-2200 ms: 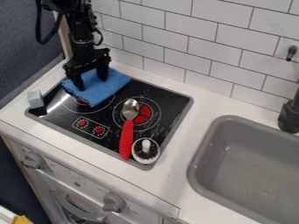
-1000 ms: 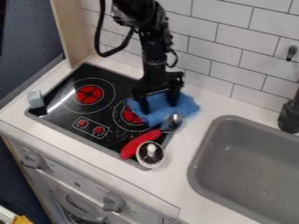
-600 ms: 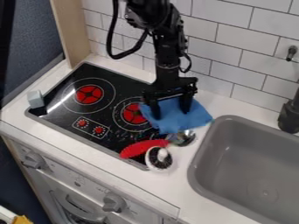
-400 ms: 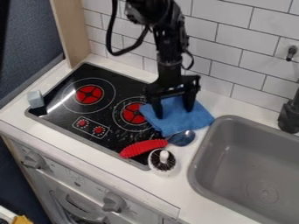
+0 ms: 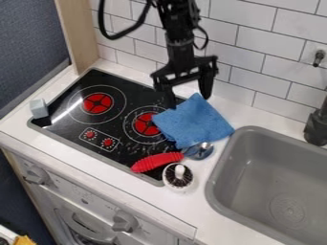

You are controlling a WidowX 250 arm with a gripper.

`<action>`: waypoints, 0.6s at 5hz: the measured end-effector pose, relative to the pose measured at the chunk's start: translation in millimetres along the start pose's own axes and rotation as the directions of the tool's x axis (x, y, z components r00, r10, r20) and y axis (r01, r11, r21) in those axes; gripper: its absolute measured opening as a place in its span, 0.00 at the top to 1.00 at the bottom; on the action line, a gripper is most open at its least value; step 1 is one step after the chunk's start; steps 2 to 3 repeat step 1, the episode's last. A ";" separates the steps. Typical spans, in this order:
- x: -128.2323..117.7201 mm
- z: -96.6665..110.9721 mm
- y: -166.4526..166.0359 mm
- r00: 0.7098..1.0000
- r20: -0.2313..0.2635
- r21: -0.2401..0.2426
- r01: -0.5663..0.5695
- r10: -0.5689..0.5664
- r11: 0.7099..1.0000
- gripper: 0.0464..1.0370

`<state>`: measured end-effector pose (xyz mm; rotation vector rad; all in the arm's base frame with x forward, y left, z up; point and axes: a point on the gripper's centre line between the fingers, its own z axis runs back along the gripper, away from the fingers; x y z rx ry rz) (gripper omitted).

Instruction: Moved the blue cloth to the upper right of the stove

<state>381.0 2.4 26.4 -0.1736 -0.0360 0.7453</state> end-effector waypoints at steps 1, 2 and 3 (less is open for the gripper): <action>1.7 24.3 2.4 0.999 0.032 -0.035 0.012 -0.011 0.999 0.04; 1.7 24.3 2.4 0.999 0.032 -0.035 0.012 -0.011 0.999 0.04; 1.7 24.3 2.4 0.999 0.032 -0.035 0.012 -0.011 0.999 0.04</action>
